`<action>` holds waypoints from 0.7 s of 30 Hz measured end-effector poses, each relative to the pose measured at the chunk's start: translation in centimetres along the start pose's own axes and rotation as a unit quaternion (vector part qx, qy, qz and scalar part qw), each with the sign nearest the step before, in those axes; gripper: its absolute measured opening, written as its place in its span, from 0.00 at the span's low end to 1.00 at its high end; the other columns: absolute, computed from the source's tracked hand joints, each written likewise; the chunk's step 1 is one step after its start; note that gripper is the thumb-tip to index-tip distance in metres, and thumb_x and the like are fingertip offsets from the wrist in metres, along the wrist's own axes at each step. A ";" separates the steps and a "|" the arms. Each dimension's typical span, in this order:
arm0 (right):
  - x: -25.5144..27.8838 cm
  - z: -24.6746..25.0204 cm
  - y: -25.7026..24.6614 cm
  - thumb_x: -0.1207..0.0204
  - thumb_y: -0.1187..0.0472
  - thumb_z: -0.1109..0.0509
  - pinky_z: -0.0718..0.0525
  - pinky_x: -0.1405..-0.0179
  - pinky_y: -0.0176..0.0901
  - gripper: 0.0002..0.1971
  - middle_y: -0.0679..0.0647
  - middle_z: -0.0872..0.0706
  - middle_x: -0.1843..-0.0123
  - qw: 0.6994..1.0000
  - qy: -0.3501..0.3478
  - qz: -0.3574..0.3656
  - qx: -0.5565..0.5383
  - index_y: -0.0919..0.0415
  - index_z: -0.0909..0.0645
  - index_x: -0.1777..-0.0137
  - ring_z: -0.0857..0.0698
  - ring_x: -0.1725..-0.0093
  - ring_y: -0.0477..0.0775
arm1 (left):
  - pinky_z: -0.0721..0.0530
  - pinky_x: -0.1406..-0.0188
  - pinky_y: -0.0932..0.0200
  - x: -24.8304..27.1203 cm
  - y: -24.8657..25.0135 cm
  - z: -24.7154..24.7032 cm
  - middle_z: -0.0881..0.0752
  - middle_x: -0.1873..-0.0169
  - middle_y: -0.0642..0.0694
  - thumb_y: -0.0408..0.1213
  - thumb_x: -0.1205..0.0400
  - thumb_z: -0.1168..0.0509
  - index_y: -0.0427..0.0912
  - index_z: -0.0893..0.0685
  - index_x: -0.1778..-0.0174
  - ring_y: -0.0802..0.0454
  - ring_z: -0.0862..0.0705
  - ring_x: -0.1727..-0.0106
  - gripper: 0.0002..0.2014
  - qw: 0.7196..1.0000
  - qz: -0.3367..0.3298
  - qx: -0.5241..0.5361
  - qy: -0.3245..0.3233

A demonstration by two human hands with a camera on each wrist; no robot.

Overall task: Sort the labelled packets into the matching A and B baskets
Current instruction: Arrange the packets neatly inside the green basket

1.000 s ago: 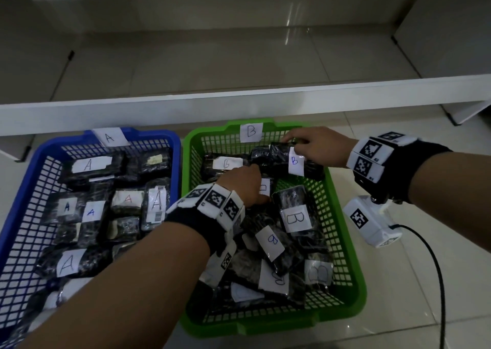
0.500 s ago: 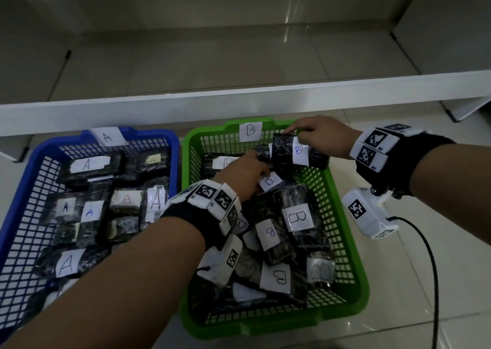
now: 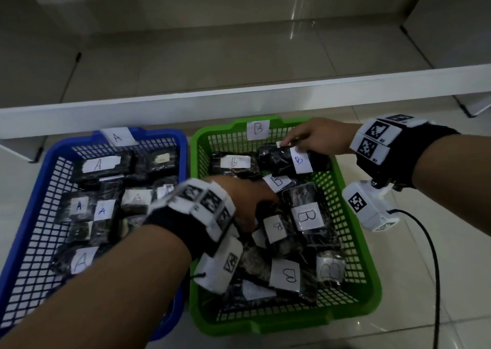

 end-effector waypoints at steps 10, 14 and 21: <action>-0.7 -1.0 -0.3 0.17 0.65 0.43 0.24 0.43 0.49 0.13 0.55 0.18 0.37 0.993 0.019 0.002 0.118 0.50 0.25 0.40 0.20 0.43 0.57 | 0.29 0.65 0.61 4.8 -5.4 4.8 0.23 0.55 0.55 0.46 0.32 0.22 0.49 0.31 0.50 0.56 0.25 0.55 0.25 0.949 0.077 0.188 0.241; -0.9 -1.0 -0.5 0.18 0.68 0.46 0.25 0.64 0.42 0.14 0.58 0.17 0.44 0.993 0.028 0.001 0.113 0.51 0.25 0.41 0.24 0.63 0.49 | 0.25 0.43 0.48 6.4 -8.7 6.6 0.20 0.42 0.43 0.58 0.30 0.27 0.43 0.30 0.40 0.43 0.21 0.43 0.31 0.902 0.203 0.011 0.380; -0.3 -1.1 -0.8 0.17 0.68 0.45 0.30 0.70 0.33 0.13 0.58 0.17 0.46 0.996 0.043 0.015 0.072 0.56 0.23 0.39 0.28 0.67 0.45 | 0.35 0.35 0.46 4.5 -9.3 5.2 0.25 0.39 0.42 0.64 0.31 0.31 0.44 0.27 0.36 0.40 0.30 0.34 0.35 0.867 0.270 -0.114 0.402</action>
Point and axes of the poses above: each hand's wrist, its own x-axis away from the middle knuckle, its own z-axis out of the back of the hand, y = z × x, the point moved 7 cm from there along -x, towards the middle knuckle
